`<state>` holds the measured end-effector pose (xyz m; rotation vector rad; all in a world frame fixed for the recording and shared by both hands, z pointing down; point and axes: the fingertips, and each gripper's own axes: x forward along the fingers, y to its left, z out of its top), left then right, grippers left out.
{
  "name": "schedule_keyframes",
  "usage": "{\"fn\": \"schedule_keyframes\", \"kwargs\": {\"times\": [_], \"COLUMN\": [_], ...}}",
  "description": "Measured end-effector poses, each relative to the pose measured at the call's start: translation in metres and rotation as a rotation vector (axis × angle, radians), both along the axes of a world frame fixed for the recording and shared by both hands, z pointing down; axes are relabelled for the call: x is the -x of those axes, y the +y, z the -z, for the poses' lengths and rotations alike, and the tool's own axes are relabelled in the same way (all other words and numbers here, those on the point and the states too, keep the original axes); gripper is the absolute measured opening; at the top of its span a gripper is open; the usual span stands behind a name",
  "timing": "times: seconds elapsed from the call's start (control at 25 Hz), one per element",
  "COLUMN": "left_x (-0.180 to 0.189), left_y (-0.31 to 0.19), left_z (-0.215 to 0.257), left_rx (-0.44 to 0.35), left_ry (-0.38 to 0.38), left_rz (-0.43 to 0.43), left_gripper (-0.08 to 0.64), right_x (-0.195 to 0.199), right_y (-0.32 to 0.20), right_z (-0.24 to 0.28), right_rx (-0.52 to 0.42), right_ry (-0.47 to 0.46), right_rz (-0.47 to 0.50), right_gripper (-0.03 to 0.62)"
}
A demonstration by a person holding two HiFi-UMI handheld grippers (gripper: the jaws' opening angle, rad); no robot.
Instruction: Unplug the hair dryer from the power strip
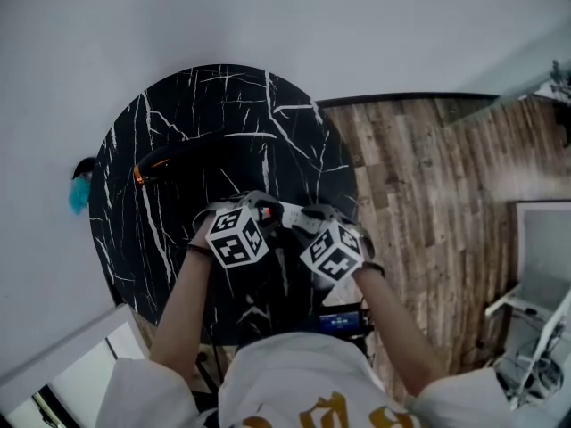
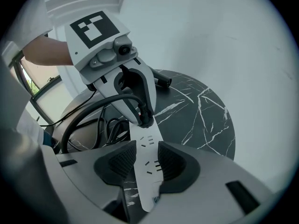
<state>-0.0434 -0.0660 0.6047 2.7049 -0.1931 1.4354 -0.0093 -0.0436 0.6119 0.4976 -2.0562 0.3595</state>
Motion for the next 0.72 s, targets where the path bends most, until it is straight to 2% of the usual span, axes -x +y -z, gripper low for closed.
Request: {"fn": "schedule_keyframes", "kwargs": {"times": [0.28,0.56,0.72], "left_x": [0.0000,0.0002,0.0002], "left_y": [-0.0006,-0.0008,-0.0008], "left_z": [-0.0007,-0.0011,-0.0007], "left_rx": [0.011,-0.014,-0.025], "left_ry": [0.005,-0.054,-0.069], "left_rz": [-0.017,-0.080,-0.105], "left_gripper": [0.086,0.060,0.057], "right_x": [0.0016,0.0000,-0.0008], "right_y": [-0.0013,-0.0038,-0.0060], "right_z": [0.0005,0.0034,0.0039], "right_rx": [0.029,0.022,0.035], "right_ry": [0.011,0.012,0.001], "right_rz": [-0.003,-0.002,-0.022], "right_gripper": [0.140,0.138,0.098]}}
